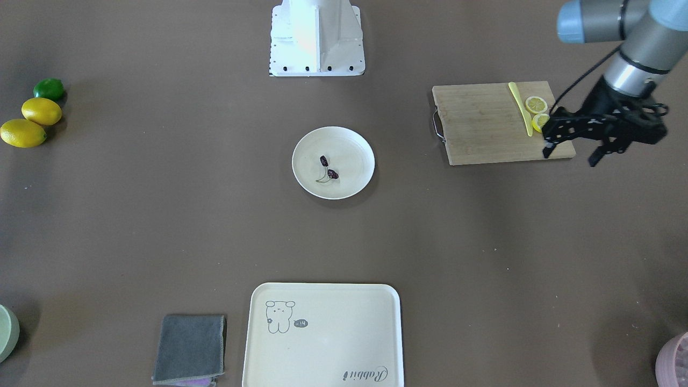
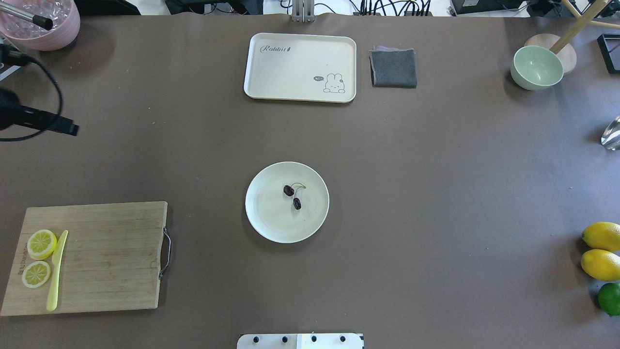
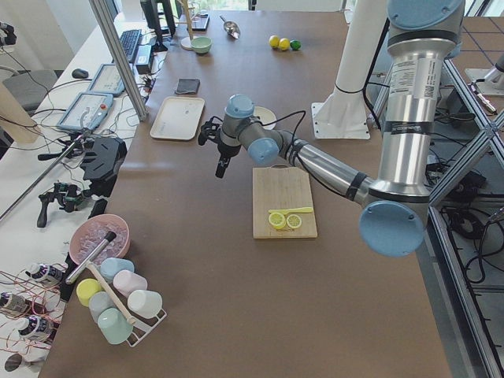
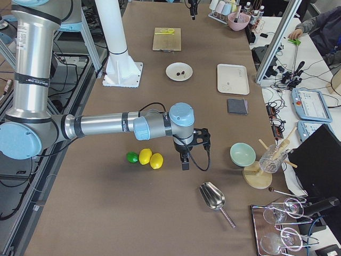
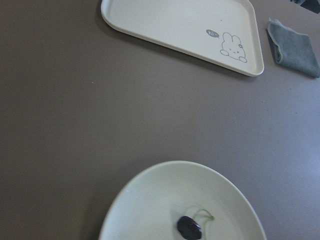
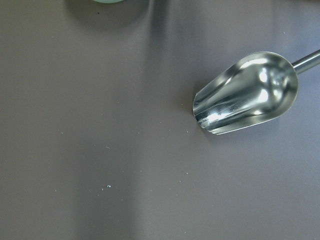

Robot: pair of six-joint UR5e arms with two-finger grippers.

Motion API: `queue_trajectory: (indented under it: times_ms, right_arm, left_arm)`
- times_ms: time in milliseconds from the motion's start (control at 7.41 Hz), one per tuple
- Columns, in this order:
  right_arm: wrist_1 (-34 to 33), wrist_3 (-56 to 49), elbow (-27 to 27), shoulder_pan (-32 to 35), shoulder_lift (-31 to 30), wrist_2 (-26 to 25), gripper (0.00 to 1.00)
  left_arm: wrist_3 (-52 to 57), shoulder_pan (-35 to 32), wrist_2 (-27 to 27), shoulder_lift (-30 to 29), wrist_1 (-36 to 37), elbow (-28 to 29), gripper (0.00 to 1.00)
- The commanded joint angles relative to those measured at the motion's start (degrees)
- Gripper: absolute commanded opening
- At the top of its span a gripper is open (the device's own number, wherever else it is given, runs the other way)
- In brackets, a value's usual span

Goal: Place red cherry on plate

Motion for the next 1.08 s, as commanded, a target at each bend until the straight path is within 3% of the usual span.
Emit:
queue_trajectory:
  times_ms: [0, 135, 270, 405, 540, 675, 944]
  right_arm:
    - [-0.1, 0.0, 0.0, 0.0, -0.2, 0.0, 1.0]
    - [-0.1, 0.0, 0.0, 0.0, -0.2, 0.0, 1.0]
    - [0.0, -0.1, -0.3, 0.0, -0.2, 0.0, 1.0]
    - [0.0, 0.0, -0.5, 0.0, -0.2, 0.0, 1.0]
    - [0.1, -0.1, -0.6, 0.0, -0.1, 0.0, 1.0]
    - [0.0, 0.0, -0.6, 0.0, -0.2, 0.0, 1.0]
    - [0.0, 0.0, -1.1, 0.0, -0.1, 0.0, 1.0]
  left_arm:
    - [30.6, -15.3, -9.0, 3.9, 10.5, 5.7, 0.98]
    - [38.3, -16.7, -10.7, 5.6, 12.7, 9.6, 0.98]
    - [38.7, -18.0, -10.4, 7.5, 14.1, 12.1, 0.98]
    - [38.9, -24.3, -11.8, 7.3, 17.0, 11.8, 0.98]
    - [40.2, -25.5, -12.2, 6.0, 26.5, 11.0, 0.98]
    - [48.3, -25.9, -11.9, 5.4, 31.3, 10.7, 0.98]
    - [53.4, -27.7, -11.7, 6.4, 34.0, 10.9, 0.98]
